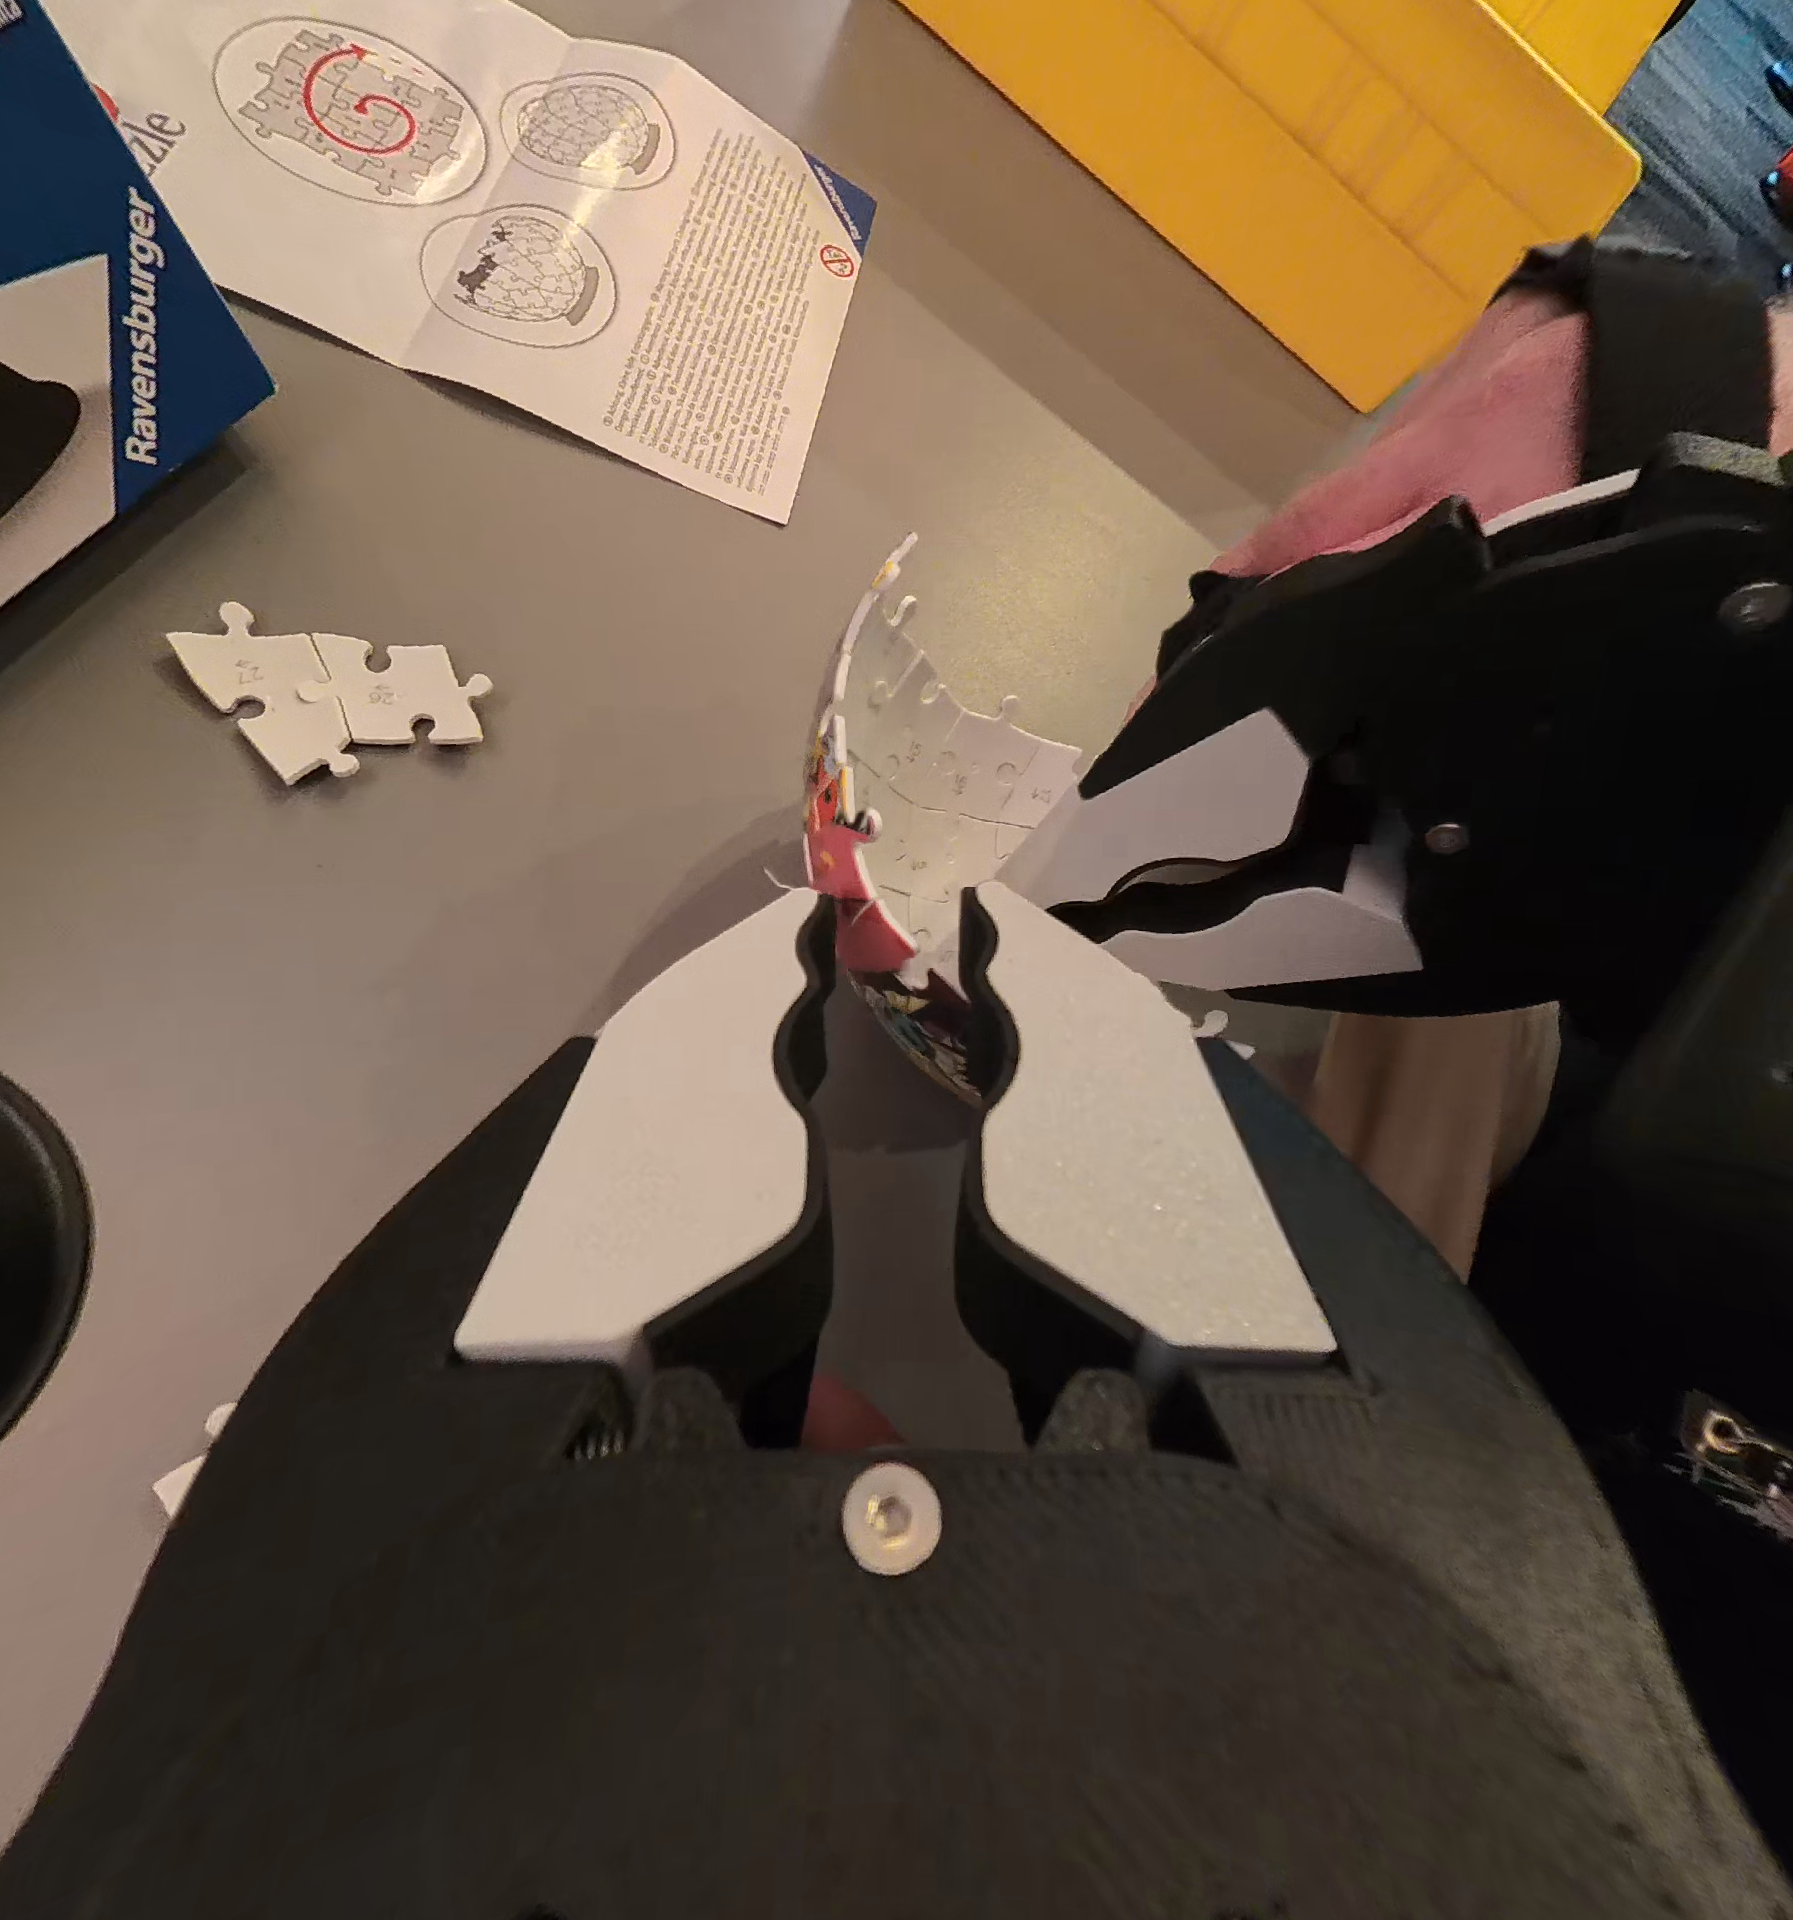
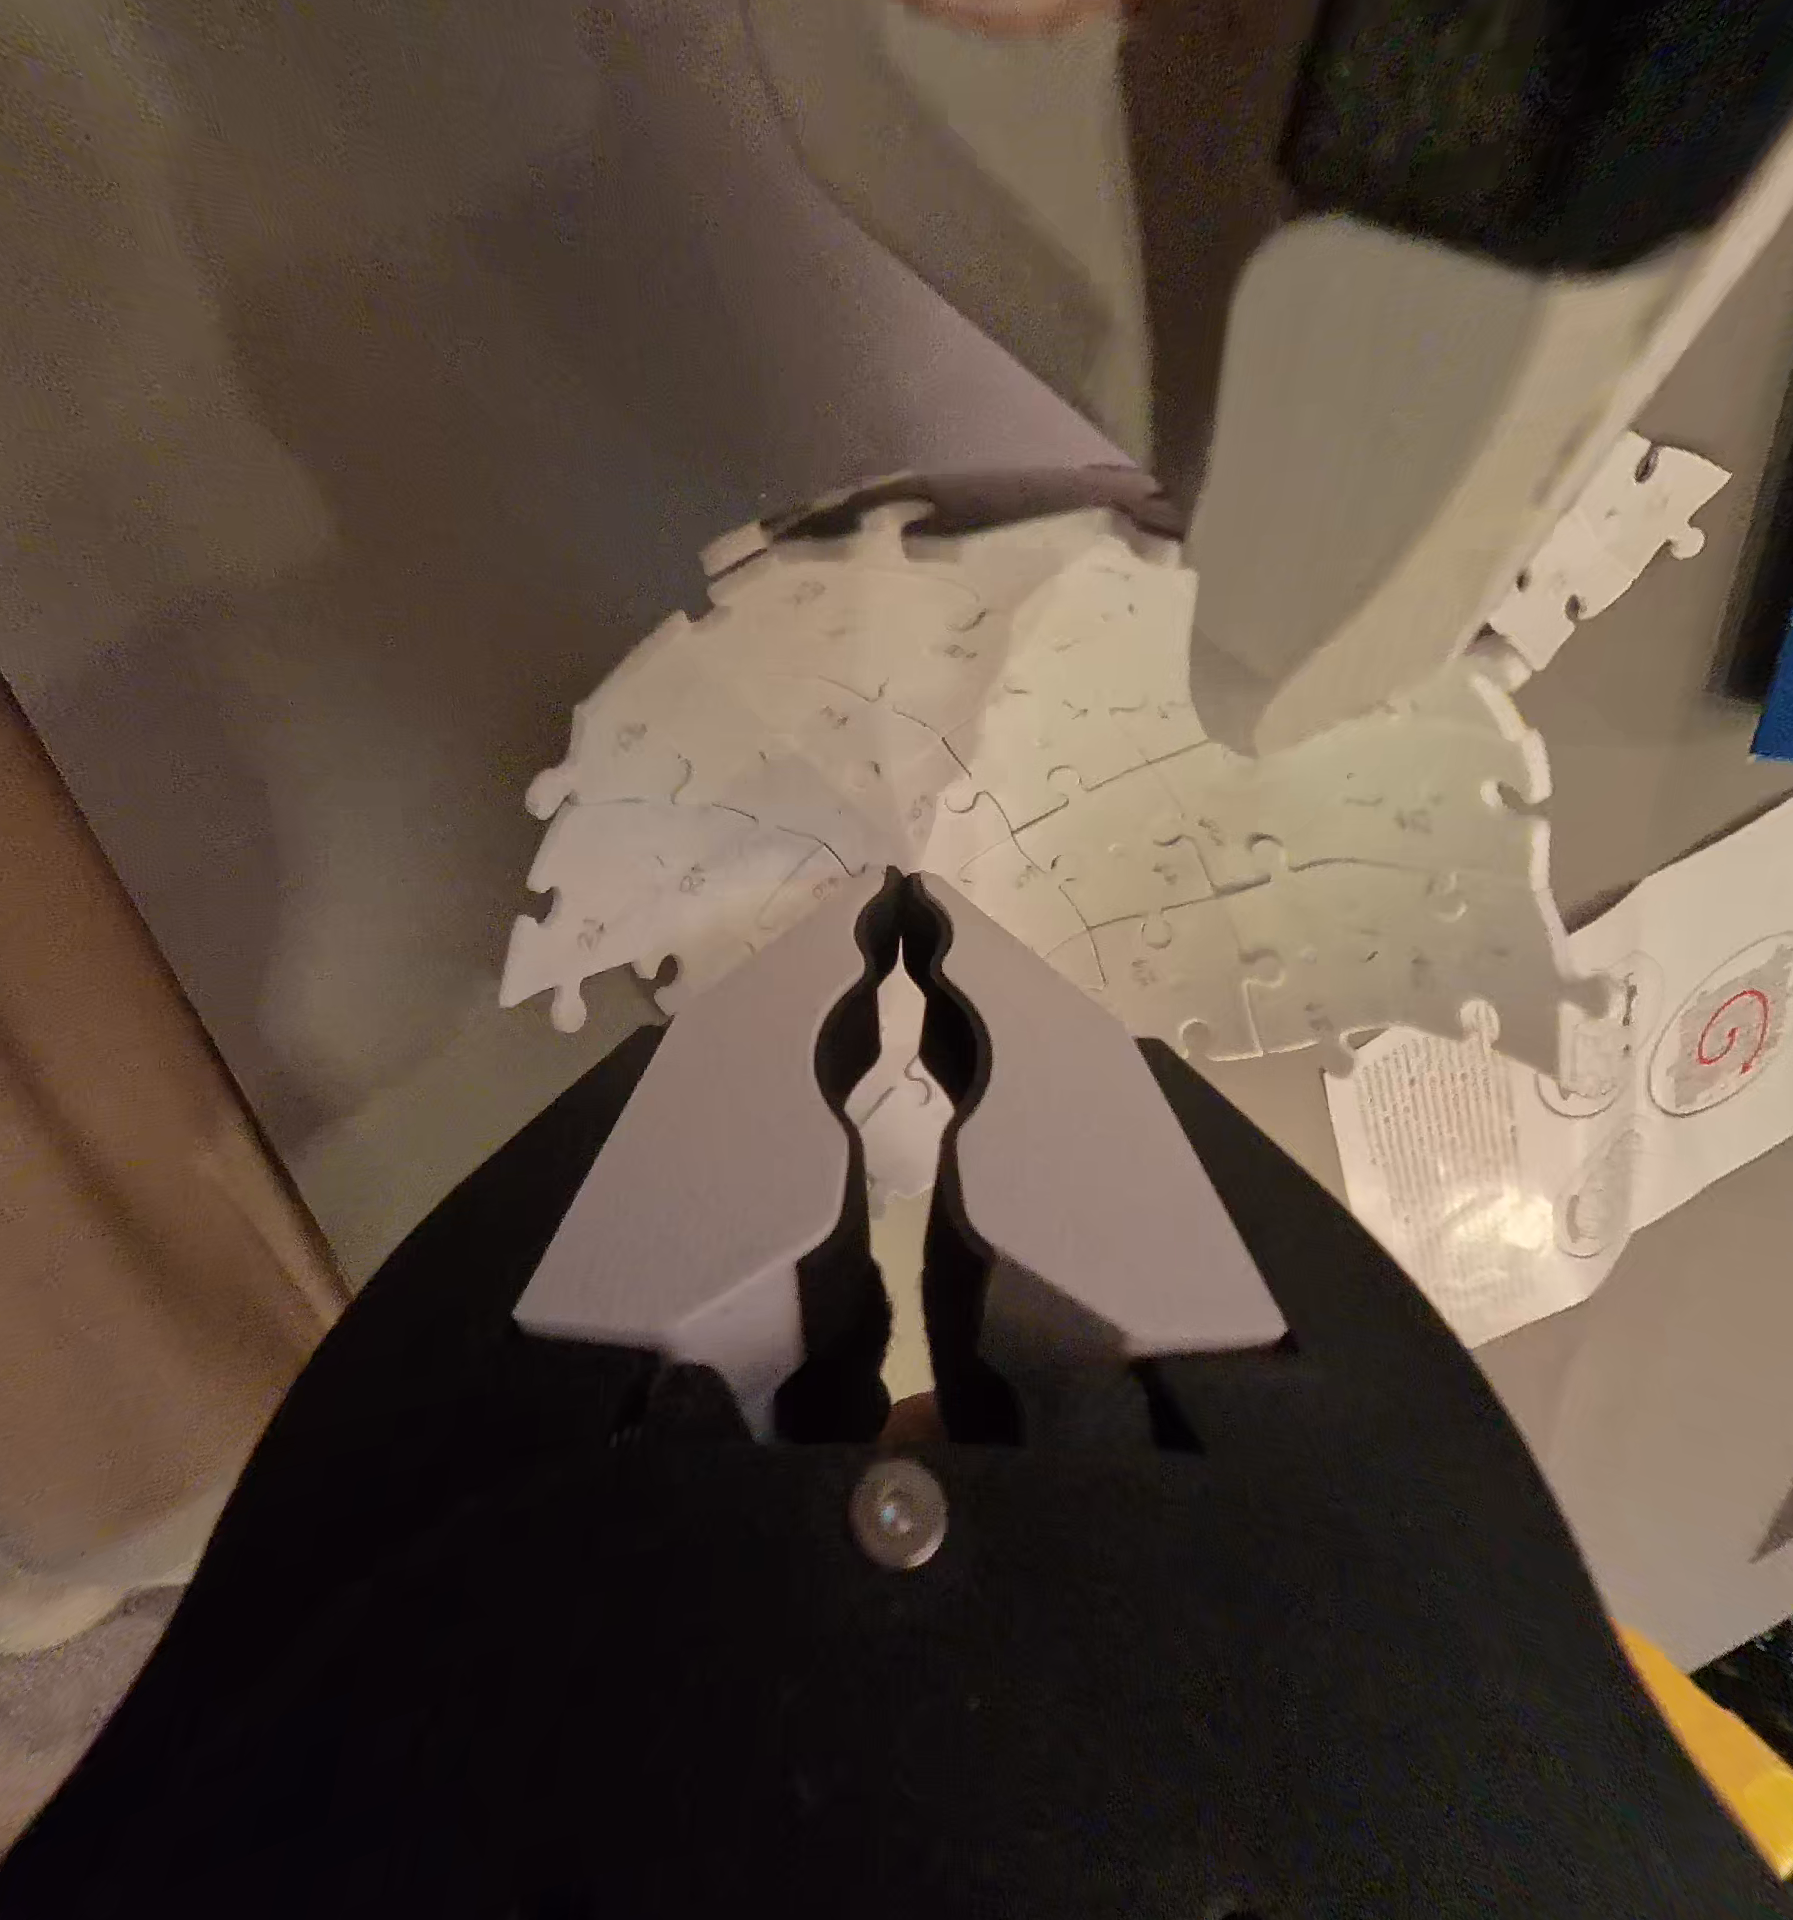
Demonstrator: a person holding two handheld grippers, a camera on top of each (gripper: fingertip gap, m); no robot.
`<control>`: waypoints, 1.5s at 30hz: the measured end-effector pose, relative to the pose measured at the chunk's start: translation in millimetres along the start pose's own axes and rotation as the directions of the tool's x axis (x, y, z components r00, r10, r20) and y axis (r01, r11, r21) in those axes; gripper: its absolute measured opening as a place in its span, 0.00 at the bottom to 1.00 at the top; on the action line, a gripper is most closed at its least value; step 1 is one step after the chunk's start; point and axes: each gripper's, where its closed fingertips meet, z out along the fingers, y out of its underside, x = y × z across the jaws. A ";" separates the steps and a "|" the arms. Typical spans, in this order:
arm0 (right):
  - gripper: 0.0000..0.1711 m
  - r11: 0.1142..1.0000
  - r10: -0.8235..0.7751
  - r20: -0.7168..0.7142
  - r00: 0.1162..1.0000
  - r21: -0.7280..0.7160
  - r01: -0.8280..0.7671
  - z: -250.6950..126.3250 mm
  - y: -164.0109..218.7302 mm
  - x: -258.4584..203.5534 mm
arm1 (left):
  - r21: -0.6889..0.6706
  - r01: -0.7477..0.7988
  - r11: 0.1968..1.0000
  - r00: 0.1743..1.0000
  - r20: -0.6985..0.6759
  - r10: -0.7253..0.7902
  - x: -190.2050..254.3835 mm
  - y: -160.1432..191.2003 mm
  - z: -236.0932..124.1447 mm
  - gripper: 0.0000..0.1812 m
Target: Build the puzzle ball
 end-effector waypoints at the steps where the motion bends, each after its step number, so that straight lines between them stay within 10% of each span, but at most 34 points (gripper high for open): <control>1: 0.00 1.000 -0.014 -0.002 1.000 0.003 0.014 0.0 -0.3 0.3 | 0.000 -0.002 1.000 1.000 0.005 0.002 -1.0 0.3 -0.3 0.12; 12: 0.00 0.788 0.447 0.099 0.889 0.427 -0.444 -75.7 4.9 45.8 | -0.005 0.025 1.000 0.999 0.037 -0.025 -15.1 8.3 -1.8 0.12; 23: 0.21 0.423 0.710 0.489 0.507 0.280 -0.862 -40.8 29.2 11.2 | -0.008 0.073 0.997 0.996 0.051 -0.073 -10.8 23.0 -3.7 0.13; 45: 0.00 0.431 0.743 0.418 0.523 0.299 -0.851 -29.6 24.2 12.3 | 0.032 0.115 0.993 0.992 0.042 -0.116 14.3 37.5 -0.2 0.13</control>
